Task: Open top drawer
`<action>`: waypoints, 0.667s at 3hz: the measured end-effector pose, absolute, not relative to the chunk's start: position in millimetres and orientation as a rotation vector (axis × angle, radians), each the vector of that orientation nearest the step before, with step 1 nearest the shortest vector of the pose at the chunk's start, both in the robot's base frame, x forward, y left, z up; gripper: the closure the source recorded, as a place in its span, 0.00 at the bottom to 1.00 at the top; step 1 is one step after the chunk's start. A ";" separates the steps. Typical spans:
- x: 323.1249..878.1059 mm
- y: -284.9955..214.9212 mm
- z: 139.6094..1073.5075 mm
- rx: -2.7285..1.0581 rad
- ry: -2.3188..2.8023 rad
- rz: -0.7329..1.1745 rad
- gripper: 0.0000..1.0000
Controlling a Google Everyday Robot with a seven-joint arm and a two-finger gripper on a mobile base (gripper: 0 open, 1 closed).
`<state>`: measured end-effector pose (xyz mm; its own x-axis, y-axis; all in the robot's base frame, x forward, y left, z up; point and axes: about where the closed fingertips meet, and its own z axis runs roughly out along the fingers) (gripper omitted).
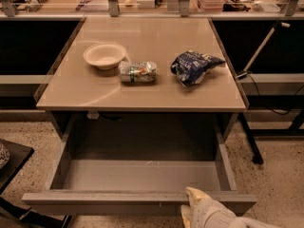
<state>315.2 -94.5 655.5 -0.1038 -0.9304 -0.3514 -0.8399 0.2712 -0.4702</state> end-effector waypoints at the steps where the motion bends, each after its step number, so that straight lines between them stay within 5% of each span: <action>1: 315.2 -94.5 655.5 -1.590 1.963 -0.201 0.83; 2: 315.2 -94.5 655.5 -1.590 1.963 -0.201 0.59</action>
Offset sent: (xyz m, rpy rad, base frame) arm 0.0000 0.0000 0.0000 0.0000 0.0000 0.0000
